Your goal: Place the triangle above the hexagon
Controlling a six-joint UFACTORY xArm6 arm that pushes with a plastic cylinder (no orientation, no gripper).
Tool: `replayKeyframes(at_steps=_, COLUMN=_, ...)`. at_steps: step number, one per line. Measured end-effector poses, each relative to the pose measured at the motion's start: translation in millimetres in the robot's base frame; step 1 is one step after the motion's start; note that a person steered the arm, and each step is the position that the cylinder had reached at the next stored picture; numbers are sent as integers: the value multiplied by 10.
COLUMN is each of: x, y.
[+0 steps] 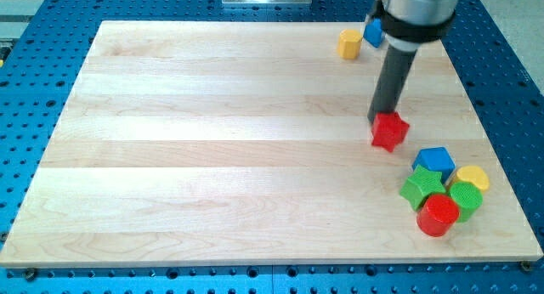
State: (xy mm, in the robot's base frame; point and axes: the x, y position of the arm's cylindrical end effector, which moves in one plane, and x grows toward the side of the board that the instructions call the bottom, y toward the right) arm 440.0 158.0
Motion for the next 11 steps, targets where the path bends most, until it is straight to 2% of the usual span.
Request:
replayKeyframes(at_steps=1, x=243, y=-41)
replayKeyframes(at_steps=4, x=297, y=-57)
replayKeyframes(at_steps=5, x=-469, y=242)
replayKeyframes(at_steps=6, x=-1447, y=866)
replayKeyframes(at_steps=7, x=-2298, y=1149)
replayKeyframes(at_steps=8, x=-2417, y=850)
replayKeyframes(at_steps=9, x=-2100, y=337)
replayKeyframes(at_steps=10, x=-2077, y=-72)
replayKeyframes(at_steps=11, x=-2300, y=235)
